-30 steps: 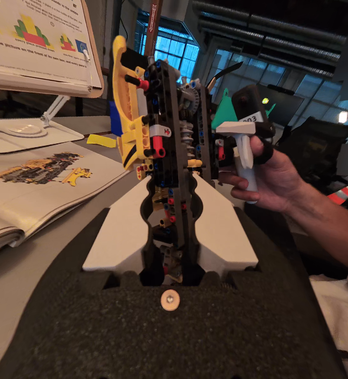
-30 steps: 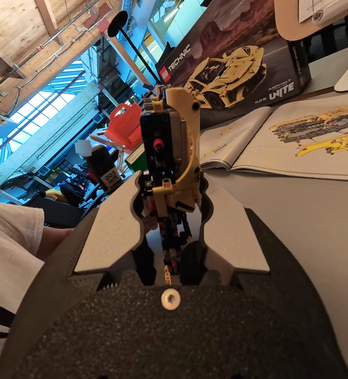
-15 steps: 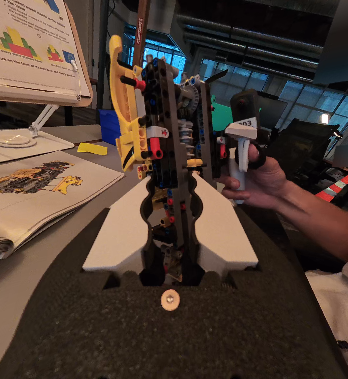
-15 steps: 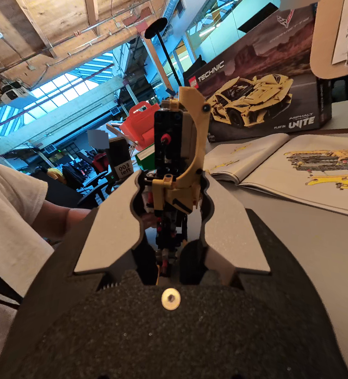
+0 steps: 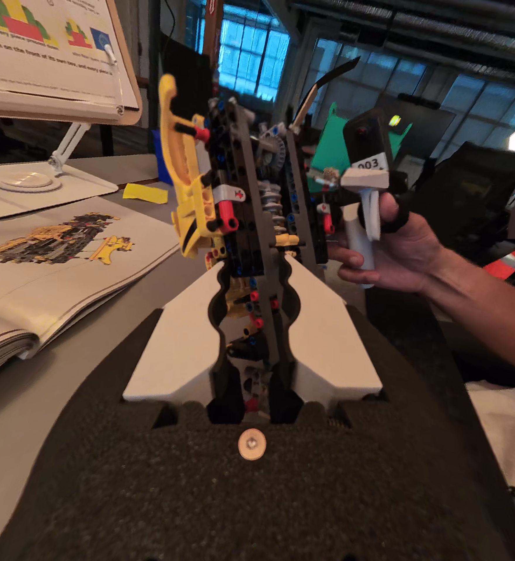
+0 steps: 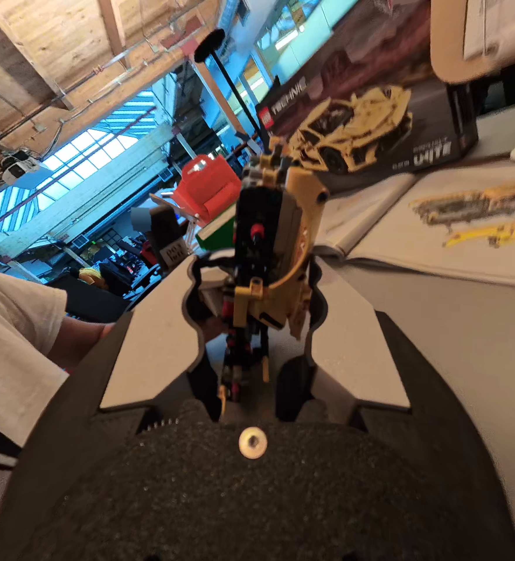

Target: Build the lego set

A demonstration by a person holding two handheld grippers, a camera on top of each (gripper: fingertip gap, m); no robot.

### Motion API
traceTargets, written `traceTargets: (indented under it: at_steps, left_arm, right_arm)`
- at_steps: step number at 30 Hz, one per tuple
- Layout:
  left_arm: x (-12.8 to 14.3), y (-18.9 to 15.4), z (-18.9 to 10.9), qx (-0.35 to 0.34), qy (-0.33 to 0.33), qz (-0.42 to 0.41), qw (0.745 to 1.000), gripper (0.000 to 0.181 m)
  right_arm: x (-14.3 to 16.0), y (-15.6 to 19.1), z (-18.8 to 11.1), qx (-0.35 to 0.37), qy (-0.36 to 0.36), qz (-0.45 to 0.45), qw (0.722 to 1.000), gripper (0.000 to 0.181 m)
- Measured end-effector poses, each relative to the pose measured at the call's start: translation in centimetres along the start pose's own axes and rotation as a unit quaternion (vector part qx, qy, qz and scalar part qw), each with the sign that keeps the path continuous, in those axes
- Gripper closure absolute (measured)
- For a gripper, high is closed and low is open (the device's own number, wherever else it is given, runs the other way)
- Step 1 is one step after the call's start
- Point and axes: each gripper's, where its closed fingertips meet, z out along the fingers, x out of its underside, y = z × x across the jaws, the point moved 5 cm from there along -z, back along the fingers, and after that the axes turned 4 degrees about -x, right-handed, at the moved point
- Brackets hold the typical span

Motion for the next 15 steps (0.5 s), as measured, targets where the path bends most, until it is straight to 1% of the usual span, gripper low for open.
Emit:
traceTargets:
  at_steps: [2,5,6,7,9,11,12,13,14,15]
  left_arm:
    - [0.3,0.3,0.0,-0.009,0.009,-0.005,1.0,0.15]
    - [0.5,0.9,0.0,-0.013,0.009,-0.026,1.0,0.149]
    - [0.5,1.1,0.0,-0.016,0.007,-0.032,0.999,0.149]
    - [0.5,1.2,-0.1,-0.015,0.005,-0.04,0.999,0.149]
    - [0.5,1.2,0.0,-0.018,0.002,-0.046,0.999,0.149]
    - [0.6,1.0,0.2,-0.018,0.004,-0.045,0.999,0.149]
    - [0.6,1.0,0.2,-0.021,0.002,-0.045,0.999,0.149]
    - [0.6,1.1,0.1,-0.022,0.001,-0.047,0.999,0.149]
    - [0.6,1.2,0.1,-0.024,0.002,-0.048,0.999,0.149]
    - [0.7,1.3,0.1,-0.027,0.005,-0.048,0.998,0.15]
  right_arm:
    - [2.2,-0.5,0.1,0.01,0.023,0.031,0.999,0.107]
    - [4.7,-1.0,-0.1,0.029,0.023,0.094,0.995,0.11]
    - [5.1,-1.1,-0.4,0.037,0.016,0.116,0.992,0.118]
    - [5.3,-1.0,-0.4,0.029,0.004,0.133,0.991,0.126]
    - [5.3,-0.3,-0.1,-0.004,-0.018,0.15,0.989,0.146]
    - [5.3,0.0,0.6,-0.015,-0.028,0.149,0.988,0.151]
    - [5.3,-0.1,0.8,-0.009,-0.03,0.152,0.988,0.155]
    - [5.0,0.0,0.9,-0.014,-0.043,0.142,0.989,0.167]
    - [4.8,0.2,0.9,-0.018,-0.041,0.14,0.989,0.174]
    - [4.8,0.2,1.0,-0.004,-0.034,0.128,0.991,0.175]
